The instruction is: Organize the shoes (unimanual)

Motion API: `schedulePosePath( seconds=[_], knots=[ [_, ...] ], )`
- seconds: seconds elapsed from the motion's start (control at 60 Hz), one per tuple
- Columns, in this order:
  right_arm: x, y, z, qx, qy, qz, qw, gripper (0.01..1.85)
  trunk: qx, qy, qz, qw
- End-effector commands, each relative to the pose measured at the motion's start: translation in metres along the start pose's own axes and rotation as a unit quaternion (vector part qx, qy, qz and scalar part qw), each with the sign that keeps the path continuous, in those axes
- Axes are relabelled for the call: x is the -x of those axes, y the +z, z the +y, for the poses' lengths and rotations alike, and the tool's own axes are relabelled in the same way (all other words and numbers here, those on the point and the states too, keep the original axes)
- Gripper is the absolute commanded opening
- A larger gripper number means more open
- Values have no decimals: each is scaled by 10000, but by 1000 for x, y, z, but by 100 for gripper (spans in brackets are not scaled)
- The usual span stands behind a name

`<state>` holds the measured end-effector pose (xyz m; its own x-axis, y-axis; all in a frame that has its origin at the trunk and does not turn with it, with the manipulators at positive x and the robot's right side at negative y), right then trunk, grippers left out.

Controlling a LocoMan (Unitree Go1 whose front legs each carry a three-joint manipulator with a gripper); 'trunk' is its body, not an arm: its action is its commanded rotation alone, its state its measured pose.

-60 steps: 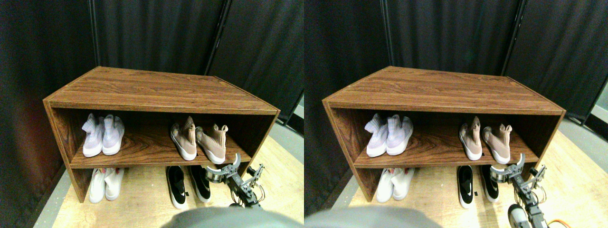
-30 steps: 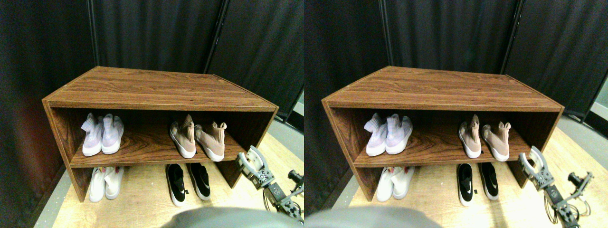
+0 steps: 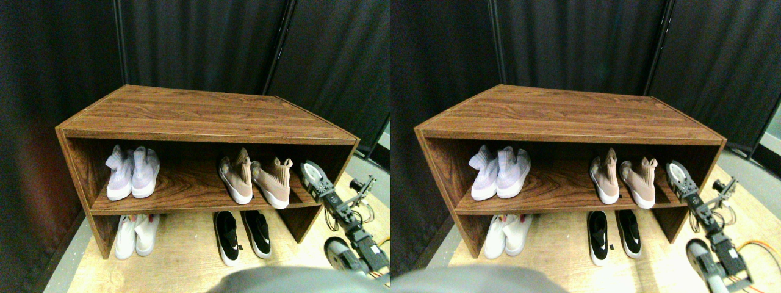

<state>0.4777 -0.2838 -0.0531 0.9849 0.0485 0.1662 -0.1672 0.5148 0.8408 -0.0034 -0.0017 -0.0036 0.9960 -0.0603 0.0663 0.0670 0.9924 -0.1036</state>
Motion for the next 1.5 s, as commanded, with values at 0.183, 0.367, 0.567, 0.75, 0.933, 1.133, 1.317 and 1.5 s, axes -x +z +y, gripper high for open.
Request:
schedulePosePath(
  seconds=[0.183, 0.367, 0.567, 0.75, 0.933, 1.133, 1.317, 1.5],
  knots=[
    [-31, -6, -31, -419, -623, -390, 9964, 6, 109, 143, 57, 9998],
    [-36, -17, -44, -539, -778, -426, 9946, 6, 139, 191, 53, 9997],
    [-27, -34, -36, -677, -727, -156, 9949, 6, 145, 224, 104, 9996],
    [-25, -49, -27, -750, -716, -127, 9945, 6, 181, 282, 89, 9994],
    [-28, -59, -22, -578, -626, -70, 9963, 6, 227, 332, 74, 9992],
    [-33, -65, -22, -597, -697, -177, 9956, 6, 248, 357, 71, 9990],
    [-33, -61, -26, -640, -689, -269, 9952, 6, 238, 335, 92, 9991],
    [-22, -47, -20, -787, -584, -443, 9942, 6, 161, 219, 101, 9996]
  ],
)
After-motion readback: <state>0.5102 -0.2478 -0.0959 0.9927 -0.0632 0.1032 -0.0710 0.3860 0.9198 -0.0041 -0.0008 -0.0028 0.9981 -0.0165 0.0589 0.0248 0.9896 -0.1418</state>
